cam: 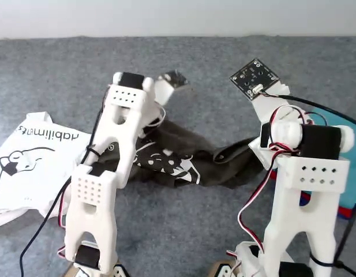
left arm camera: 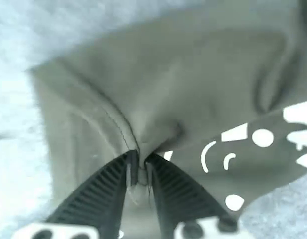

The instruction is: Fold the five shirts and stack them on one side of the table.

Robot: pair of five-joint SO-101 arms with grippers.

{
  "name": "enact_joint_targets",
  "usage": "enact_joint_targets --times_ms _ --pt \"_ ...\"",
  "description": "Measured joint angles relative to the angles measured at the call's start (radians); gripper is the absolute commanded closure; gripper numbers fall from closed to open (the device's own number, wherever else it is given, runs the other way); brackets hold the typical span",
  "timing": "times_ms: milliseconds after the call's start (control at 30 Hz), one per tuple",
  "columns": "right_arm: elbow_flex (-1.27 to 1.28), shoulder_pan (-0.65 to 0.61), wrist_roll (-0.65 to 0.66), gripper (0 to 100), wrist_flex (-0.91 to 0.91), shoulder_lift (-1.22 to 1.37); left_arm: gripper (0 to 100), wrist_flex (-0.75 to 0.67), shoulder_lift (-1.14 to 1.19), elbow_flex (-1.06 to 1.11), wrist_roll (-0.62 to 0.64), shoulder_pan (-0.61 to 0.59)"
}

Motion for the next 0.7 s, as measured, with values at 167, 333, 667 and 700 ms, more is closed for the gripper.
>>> enact_joint_targets --times_ms 167,333,667,700 --pt "0.000 0.000 0.000 99.0 0.000 -0.020 99 0.000 -0.146 -0.032 0.060 -0.006" --pt "0.000 0.000 0.000 99.0 -0.025 -0.135 99 0.005 -0.330 -0.044 0.110 -0.048" --pt "-0.115 0.025 0.160 99.0 -0.269 -0.316 99 0.011 -0.667 -0.222 0.120 -0.176" --pt "-0.135 0.041 0.173 99.0 -0.301 -0.319 99 0.011 -0.695 -0.230 0.120 -0.189"
